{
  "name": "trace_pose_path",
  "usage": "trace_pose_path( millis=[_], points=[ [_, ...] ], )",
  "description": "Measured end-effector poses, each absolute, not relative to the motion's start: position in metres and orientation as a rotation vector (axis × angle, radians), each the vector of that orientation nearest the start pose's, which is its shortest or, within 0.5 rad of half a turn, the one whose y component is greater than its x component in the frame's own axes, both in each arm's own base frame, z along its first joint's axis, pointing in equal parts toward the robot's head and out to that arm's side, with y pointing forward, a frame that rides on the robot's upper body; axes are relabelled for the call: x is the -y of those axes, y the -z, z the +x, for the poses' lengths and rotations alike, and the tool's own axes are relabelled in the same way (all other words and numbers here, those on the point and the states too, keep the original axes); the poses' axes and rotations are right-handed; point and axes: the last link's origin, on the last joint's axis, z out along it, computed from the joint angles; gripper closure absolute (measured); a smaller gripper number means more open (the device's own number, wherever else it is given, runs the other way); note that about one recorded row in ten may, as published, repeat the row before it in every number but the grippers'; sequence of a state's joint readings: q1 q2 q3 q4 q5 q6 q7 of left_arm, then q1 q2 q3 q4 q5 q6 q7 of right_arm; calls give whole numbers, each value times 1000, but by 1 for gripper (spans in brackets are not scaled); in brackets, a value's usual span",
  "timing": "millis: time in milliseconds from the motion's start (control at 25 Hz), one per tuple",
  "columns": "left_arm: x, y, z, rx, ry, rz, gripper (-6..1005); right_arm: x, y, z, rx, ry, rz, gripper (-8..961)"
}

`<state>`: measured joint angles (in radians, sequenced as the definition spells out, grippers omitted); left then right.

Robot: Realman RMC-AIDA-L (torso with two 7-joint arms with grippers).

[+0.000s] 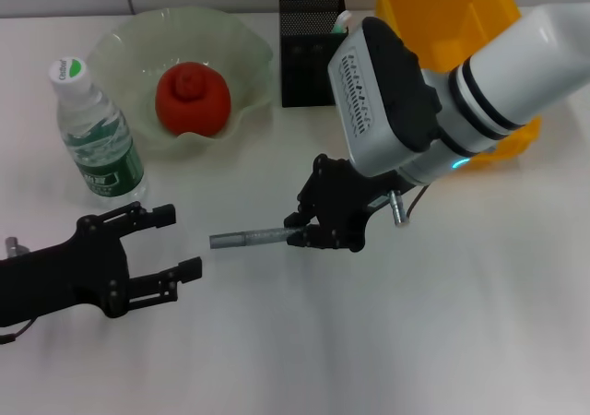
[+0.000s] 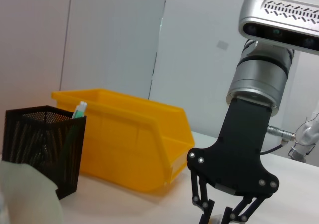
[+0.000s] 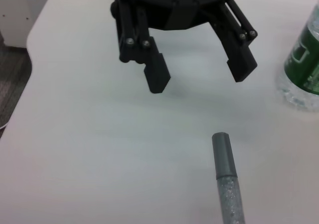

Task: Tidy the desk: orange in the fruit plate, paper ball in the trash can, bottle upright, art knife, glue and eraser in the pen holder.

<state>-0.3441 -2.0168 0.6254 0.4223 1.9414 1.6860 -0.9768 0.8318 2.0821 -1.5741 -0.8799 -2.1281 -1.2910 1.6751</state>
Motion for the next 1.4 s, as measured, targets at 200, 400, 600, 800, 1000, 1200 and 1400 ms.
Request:
trace_pose_path(
  millis=[200,400,600,800,1000,1200,1400],
  points=[
    [-253,8,-314,493,850,-2677,200,-360,82,139,158,171,-3131,815],
    [-255,13,-310,478,851,-2701,201,-355,78,140,160,164,-3146,816],
    [-255,13,-310,478,851,-2701,201,-349,76,141,166,172,-3186,817],
    [-261,22,-309,439,783,-2725,201,-345,69,141,180,134,-3210,818],
    [-255,29,-307,399,765,-2773,202,-345,66,141,168,111,-3214,818],
    [-255,34,-302,370,775,-2796,202,-343,67,139,174,99,-3224,819],
    [-260,37,-297,348,779,-2806,203,-342,69,136,187,74,-3233,820]
  ],
)
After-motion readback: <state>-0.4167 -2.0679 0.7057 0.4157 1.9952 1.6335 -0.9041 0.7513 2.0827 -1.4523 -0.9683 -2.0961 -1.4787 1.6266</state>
